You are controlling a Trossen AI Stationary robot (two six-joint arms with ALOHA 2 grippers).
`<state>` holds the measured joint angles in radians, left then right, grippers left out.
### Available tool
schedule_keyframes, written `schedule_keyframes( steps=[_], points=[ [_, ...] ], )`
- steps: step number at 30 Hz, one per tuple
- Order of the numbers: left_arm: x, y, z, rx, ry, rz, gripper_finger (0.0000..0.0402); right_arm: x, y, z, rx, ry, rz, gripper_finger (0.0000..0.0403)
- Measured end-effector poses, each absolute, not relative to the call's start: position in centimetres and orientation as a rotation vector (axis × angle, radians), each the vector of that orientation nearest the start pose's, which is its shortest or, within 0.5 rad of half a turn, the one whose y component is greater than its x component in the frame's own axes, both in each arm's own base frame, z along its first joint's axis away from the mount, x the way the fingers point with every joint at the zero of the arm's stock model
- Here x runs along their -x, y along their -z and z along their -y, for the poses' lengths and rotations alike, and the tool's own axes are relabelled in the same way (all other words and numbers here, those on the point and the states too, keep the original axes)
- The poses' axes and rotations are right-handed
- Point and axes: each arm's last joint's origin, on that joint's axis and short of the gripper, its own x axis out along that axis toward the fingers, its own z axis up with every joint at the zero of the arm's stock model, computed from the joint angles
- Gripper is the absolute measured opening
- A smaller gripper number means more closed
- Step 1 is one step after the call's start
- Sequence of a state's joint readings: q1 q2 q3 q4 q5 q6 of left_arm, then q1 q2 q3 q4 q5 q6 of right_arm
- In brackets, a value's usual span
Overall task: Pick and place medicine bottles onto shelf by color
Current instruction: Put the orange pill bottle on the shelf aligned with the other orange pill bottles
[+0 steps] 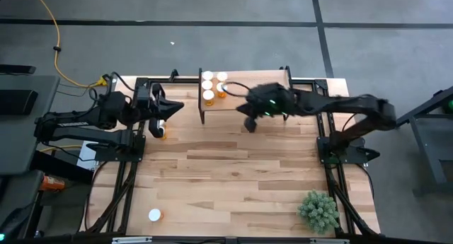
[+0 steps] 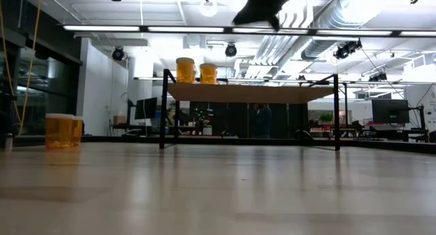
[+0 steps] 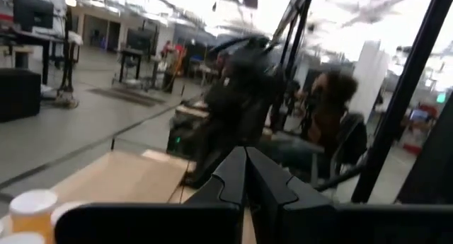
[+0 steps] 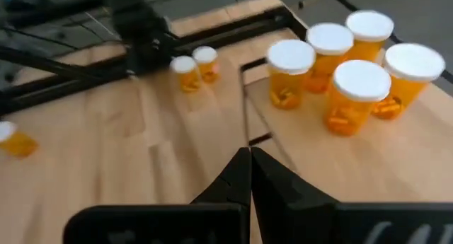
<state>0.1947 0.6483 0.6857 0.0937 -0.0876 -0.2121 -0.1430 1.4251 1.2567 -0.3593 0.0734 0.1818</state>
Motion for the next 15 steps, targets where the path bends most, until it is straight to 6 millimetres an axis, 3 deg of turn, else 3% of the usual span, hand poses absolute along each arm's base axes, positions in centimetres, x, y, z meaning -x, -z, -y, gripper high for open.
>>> schedule_keyframes(
  steps=[3, 8, 15],
  points=[
    [-14.5, -34.1, -3.1, 0.179, -0.251, 0.121, 0.0000, -28.3, -33.7, 2.3, -0.216, 0.269, -0.448, 0.0000],
    [-14.6, -34.0, -3.0, 0.172, -0.225, 0.102, 0.0000, -23.7, -31.5, -1.3, -0.345, 0.260, -0.255, 0.0000],
    [-14.7, -33.9, -3.0, 0.165, -0.220, 0.093, 0.0000, -21.0, -29.7, -3.5, -0.381, 0.142, -0.058, 0.0000]
  ],
)
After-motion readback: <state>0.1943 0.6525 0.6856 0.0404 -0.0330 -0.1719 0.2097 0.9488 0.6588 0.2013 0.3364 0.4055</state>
